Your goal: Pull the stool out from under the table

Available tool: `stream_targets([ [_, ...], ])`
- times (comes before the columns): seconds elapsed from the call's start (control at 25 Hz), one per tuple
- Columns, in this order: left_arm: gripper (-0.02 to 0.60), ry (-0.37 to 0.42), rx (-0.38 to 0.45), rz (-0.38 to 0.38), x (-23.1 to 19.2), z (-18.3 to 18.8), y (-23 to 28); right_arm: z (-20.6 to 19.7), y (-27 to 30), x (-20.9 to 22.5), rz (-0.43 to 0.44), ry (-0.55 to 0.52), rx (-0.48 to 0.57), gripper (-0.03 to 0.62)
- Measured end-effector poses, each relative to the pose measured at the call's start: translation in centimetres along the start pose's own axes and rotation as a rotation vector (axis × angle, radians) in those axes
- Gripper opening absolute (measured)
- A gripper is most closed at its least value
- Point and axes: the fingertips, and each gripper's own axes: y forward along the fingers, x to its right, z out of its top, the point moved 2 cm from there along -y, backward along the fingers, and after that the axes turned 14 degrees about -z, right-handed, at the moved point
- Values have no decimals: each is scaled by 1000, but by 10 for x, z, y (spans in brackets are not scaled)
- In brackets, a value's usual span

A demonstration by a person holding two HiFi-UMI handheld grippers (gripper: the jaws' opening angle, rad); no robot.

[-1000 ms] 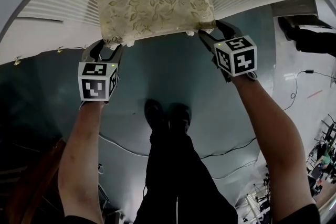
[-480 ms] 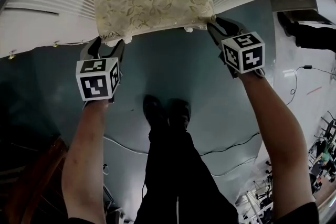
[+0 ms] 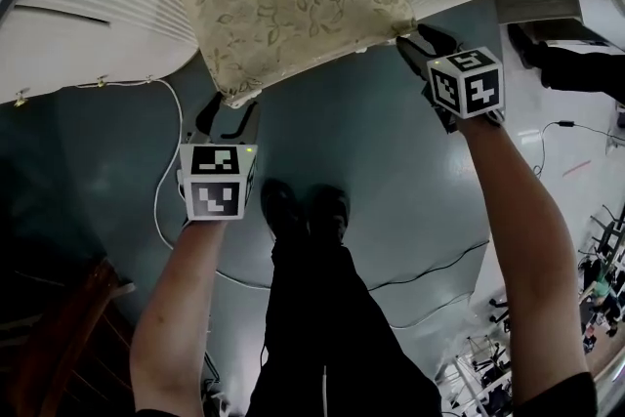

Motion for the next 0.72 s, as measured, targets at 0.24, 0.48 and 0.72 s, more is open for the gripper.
stream_targets([
  [0.24, 195, 7, -30, -49, -17, -2, -8, 4, -48, -177, 429, -247, 35, 53],
  [0.48, 216, 57, -60, -76, -20, -6, -14, -15, -44, -153, 287, -58, 15, 209],
  [0.72, 256, -8, -29, -39, -13, 0, 11, 12, -4, -7, -20, -187, 18, 349],
])
